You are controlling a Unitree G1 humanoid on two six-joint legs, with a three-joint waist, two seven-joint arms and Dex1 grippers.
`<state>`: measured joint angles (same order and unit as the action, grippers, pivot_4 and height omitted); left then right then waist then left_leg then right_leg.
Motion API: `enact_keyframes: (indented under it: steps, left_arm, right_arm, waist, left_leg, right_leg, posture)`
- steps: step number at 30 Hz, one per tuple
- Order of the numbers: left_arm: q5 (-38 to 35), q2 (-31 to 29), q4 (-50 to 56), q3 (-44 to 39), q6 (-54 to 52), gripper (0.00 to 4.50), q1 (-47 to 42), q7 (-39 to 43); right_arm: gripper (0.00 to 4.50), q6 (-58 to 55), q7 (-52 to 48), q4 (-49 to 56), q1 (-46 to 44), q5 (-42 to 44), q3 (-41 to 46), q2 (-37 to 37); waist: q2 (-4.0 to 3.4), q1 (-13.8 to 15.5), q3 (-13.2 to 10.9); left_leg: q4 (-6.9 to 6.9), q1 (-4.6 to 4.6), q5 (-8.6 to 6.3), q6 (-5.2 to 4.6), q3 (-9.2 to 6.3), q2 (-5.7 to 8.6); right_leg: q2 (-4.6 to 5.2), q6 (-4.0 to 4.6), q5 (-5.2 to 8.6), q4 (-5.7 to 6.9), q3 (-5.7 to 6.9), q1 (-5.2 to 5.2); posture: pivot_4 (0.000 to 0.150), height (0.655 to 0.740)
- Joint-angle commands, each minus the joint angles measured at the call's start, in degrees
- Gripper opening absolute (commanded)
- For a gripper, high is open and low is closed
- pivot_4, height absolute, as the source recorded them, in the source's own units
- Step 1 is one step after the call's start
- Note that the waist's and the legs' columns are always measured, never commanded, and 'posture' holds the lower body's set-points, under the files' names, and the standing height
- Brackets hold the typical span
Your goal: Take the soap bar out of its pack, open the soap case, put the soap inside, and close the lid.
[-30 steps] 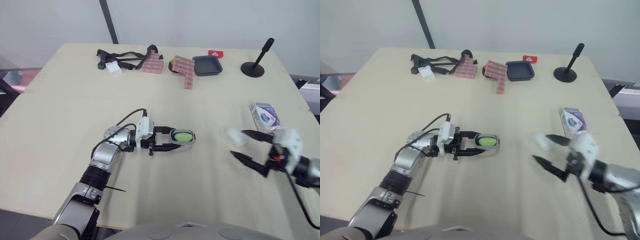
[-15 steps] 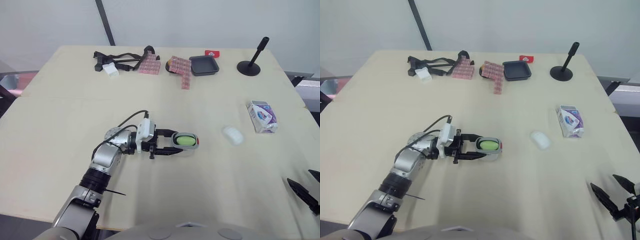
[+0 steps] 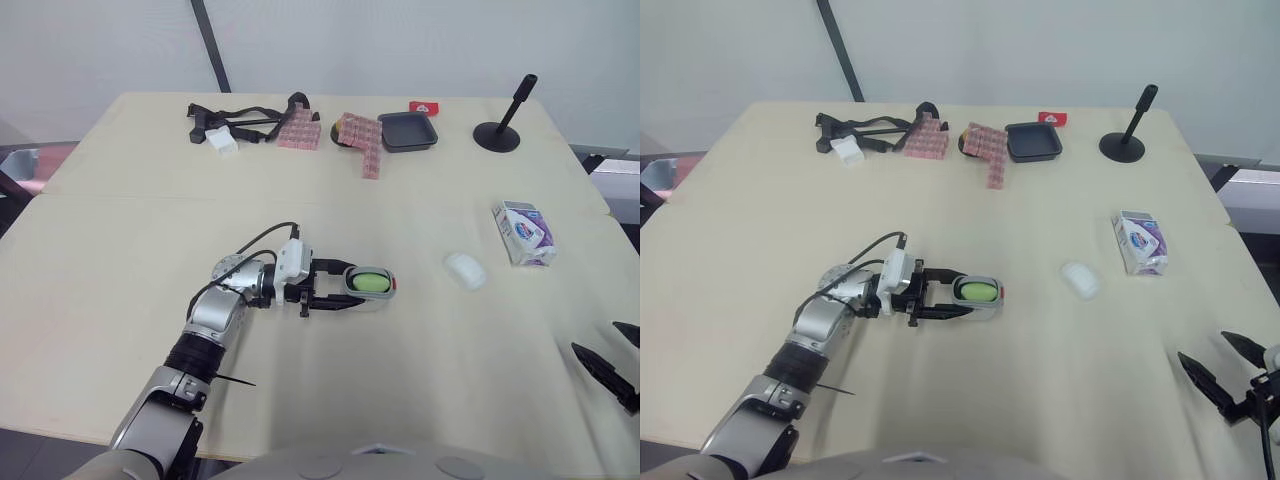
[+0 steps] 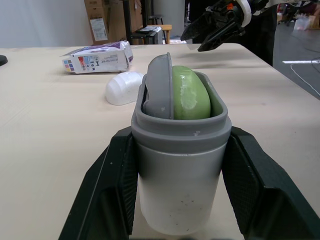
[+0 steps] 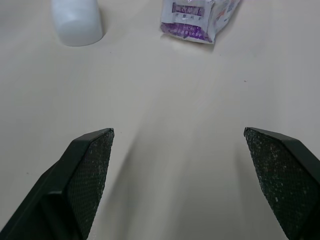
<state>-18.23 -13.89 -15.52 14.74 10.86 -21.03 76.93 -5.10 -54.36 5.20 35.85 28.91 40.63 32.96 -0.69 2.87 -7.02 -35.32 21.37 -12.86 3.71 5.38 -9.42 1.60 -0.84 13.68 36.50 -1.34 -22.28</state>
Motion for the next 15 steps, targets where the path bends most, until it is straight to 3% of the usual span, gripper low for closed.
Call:
enact_keyframes:
  steps: [1, 6, 15]
  left_arm:
    - [0.92, -0.79, -0.42, 0.08, 1.11, 1.87, -0.44, -0.06]
    - [0.68, -0.88, -0.14, -0.22, 0.86, 1.87, -0.42, -0.1]
    - [0.38, -0.68, 1.35, -0.05, -0.49, 1.87, 0.06, -1.3]
  right_arm:
    - [4.47, -0.45, -1.4, 2.52, -0.19, 0.87, -0.12, 2.13]
    - [4.47, -1.33, -2.02, 4.3, -0.19, 1.22, -0.25, 3.21]
    - [4.47, -27.61, 2.58, 16.45, -10.85, 10.07, -3.07, 18.29]
  waist:
    - [-0.03, -0.05, 0.02]
    - [-0.1, -0.03, 0.07]
    - [-0.45, -0.1, 0.29]
  left_leg:
    - [0.0, -0.01, 0.0, -0.01, 0.0, 0.0]
    - [0.0, -0.01, 0.02, -0.04, 0.0, 0.0]
    - [0.04, -0.13, 0.1, -0.16, -0.08, -0.01]
  right_leg:
    - [0.0, 0.0, 0.0, 0.0, 0.0, 0.0]
    - [0.02, 0.0, 0.0, 0.0, 0.04, 0.03]
    - [0.04, -0.01, 0.01, -0.01, 0.2, 0.22]
  posture:
    - [0.15, 0.74]
    - [0.15, 0.74]
    - [0.15, 0.74]
